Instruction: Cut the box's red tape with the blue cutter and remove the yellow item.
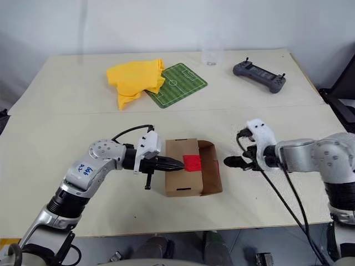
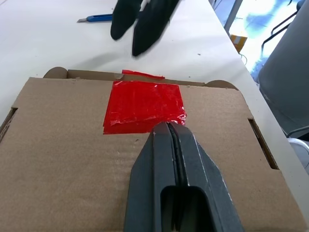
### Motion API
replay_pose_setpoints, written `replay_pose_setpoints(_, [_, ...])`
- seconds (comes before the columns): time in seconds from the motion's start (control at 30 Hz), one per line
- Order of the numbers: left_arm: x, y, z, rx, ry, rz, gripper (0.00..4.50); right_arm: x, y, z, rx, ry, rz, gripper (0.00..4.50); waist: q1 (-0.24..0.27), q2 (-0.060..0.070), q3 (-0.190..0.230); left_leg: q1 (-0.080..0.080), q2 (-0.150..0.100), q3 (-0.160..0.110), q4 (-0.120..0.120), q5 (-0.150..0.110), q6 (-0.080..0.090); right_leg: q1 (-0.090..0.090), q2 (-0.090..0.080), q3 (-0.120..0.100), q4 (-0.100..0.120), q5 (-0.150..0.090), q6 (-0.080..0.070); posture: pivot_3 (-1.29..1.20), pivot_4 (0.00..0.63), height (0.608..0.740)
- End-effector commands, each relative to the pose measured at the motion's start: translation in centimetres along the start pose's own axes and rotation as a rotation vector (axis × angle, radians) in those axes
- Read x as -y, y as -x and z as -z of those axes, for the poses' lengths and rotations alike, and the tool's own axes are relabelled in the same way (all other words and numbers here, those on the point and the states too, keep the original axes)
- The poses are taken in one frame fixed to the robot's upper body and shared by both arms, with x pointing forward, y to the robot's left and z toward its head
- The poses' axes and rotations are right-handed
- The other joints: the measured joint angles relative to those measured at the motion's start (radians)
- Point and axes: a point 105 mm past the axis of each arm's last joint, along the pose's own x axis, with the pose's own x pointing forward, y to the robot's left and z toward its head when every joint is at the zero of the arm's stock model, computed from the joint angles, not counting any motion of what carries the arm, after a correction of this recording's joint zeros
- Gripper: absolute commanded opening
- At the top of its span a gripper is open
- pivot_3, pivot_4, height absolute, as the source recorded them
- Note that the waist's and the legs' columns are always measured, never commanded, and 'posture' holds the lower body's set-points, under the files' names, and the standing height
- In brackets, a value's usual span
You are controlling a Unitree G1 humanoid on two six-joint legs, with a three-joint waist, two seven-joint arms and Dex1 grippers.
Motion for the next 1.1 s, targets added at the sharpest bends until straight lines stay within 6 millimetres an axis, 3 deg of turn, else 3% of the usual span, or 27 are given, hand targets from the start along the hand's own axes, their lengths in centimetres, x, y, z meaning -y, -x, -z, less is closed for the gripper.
replay_pose_setpoints(0.03, [0.3, -0.2, 0.7, -0.039, 0.011, 0.015, 0.0, -0.7, 0.7, -0.7, 0.024, -0.096, -0.137, 4.46, -0.002, 0.0, 0.0, 0.0, 0.0, 0.0, 0.0, 0.0, 0.0, 0.0, 0.0, 0.0, 0.001, 0.0, 0.0, 0.0, 0.15, 0.74])
replay_pose_setpoints(0.17, [0.3, -0.1, 0.6, -0.041, 0.006, 0.013, 0.0, -1.6, -0.6, -1.0, 0.01, -0.11, -0.189, 4.46, -0.005, 0.0, 0.0, 0.0, 0.001, 0.0, -0.001, 0.0, 0.0, 0.0, 0.001, 0.001, 0.001, 0.0, 0.0, 0.0, 0.15, 0.74])
replay_pose_setpoints(0.33, [0.5, 0.0, 0.6, -0.047, 0.013, 0.014, 0.0, -4.1, -1.9, -2.0, 0.091, 0.129, -0.134, 4.46, -0.005, 0.0, 0.0, -0.001, 0.0, 0.0, -0.001, 0.0, 0.0, -0.002, 0.001, 0.0, 0.002, 0.0, 0.0, 0.0, 0.15, 0.74])
replay_pose_setpoints(0.47, [0.7, 0.1, 0.6, -0.05, 0.019, 0.018, 0.0, -6.0, -2.5, -1.3, 0.074, 0.231, -0.17, 4.46, -0.005, 0.0, 0.0, -0.001, 0.0, 0.0, -0.002, 0.0, 0.0, -0.002, 0.001, -0.001, 0.001, 0.0, 0.0, 0.0, 0.15, 0.74])
replay_pose_setpoints(0.6, [0.6, -0.1, 0.5, -0.05, 0.021, 0.02, 0.0, -3.6, -3.8, 0.0, 0.005, 0.382, 0.051, 4.46, -0.002, 0.0, 0.0, -0.001, 0.0, 0.0, -0.002, 0.0, 0.0, -0.002, 0.0, -0.001, 0.002, 0.0, 0.0, 0.0, 0.15, 0.74])
replay_pose_setpoints(1.1, [0.6, -0.6, 0.1, -0.039, 0.015, 0.024, 0.0, -1.8, -3.9, 0.8, 0.003, 0.442, 0.094, 4.46, -0.003, 0.0, 0.0, 0.0, -0.001, 0.001, -0.002, 0.0, 0.0, -0.002, 0.001, -0.002, 0.001, 0.0, 0.0, 0.0, 0.15, 0.74])
